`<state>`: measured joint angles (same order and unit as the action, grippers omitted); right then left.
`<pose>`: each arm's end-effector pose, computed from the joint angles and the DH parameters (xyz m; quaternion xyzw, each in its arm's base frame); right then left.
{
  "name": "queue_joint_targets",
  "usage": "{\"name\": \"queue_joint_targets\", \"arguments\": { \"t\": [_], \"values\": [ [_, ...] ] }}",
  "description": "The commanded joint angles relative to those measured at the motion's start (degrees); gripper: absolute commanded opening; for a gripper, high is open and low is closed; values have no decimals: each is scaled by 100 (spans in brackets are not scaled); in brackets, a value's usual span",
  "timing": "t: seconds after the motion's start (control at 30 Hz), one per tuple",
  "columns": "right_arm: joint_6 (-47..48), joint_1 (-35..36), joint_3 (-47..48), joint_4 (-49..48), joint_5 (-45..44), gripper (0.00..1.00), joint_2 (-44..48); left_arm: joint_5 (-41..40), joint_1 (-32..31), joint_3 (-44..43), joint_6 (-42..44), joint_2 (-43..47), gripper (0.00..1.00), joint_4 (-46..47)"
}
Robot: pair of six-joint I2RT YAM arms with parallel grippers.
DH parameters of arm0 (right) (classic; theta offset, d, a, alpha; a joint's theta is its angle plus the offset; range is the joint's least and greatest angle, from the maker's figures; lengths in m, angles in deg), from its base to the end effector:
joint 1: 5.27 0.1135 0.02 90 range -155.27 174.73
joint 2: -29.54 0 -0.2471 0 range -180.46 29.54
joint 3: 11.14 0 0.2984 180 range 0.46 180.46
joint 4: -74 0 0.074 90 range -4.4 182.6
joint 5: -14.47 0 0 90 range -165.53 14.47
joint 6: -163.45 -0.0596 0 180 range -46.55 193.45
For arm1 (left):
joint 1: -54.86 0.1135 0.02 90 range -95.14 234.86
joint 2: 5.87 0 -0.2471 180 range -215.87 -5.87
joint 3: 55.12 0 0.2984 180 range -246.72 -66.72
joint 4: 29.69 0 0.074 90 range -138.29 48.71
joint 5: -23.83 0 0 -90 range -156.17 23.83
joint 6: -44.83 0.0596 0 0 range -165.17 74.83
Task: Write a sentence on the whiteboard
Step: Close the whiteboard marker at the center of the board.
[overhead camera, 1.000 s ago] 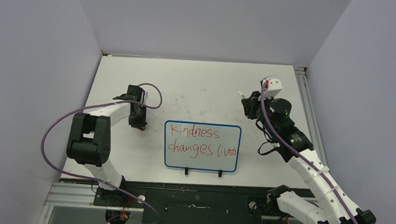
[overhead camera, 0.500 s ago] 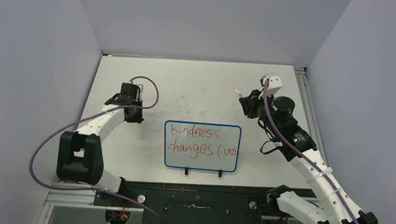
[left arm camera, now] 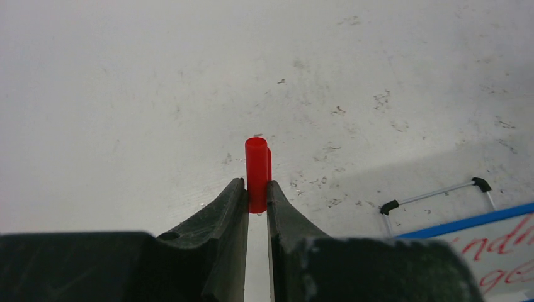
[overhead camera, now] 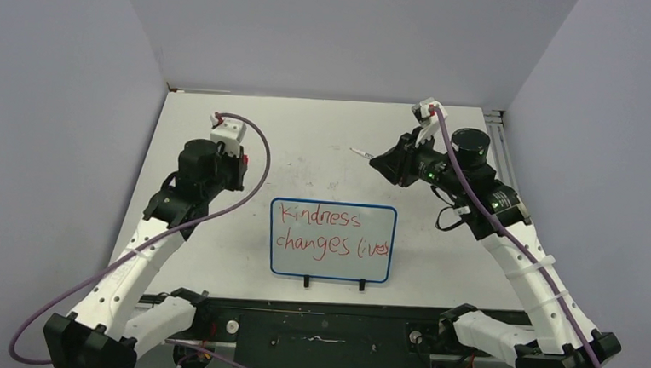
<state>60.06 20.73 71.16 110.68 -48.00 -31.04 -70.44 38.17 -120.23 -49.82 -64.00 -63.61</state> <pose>0.2561 0.1556 0.4064 -0.2286 0.7498 0.3770 0.4933 0.2931 -0.0833 0.2992 0.0700 0.8491 -0.0656 0.5194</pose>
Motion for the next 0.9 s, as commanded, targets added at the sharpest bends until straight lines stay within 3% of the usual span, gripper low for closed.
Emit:
{"name": "queue_joint_targets", "arguments": {
  "t": [0.0, 0.13, 0.27, 0.6, 0.87],
  "values": [
    [-329, -92, 605, 338, 1061, 5, -208, 155, -537, -351, 429, 442, 0, 206],
    [-559, -104, 823, 602, 1894, 5, -390, 425, -1169, -323, 793, 835, 0, 146],
    [-624, -104, 865, 871, 2163, 5, -337, 1001, -1701, -266, 921, 1127, 0, 80],
    [-446, -82, 631, 1741, 3743, 6, -490, 2339, -2581, 516, 680, 1551, 0, 386],
    [-410, 174, 183, 1930, 3838, 6, -500, 2658, -3011, 942, 546, 1754, 0, 489]
  ]
}}
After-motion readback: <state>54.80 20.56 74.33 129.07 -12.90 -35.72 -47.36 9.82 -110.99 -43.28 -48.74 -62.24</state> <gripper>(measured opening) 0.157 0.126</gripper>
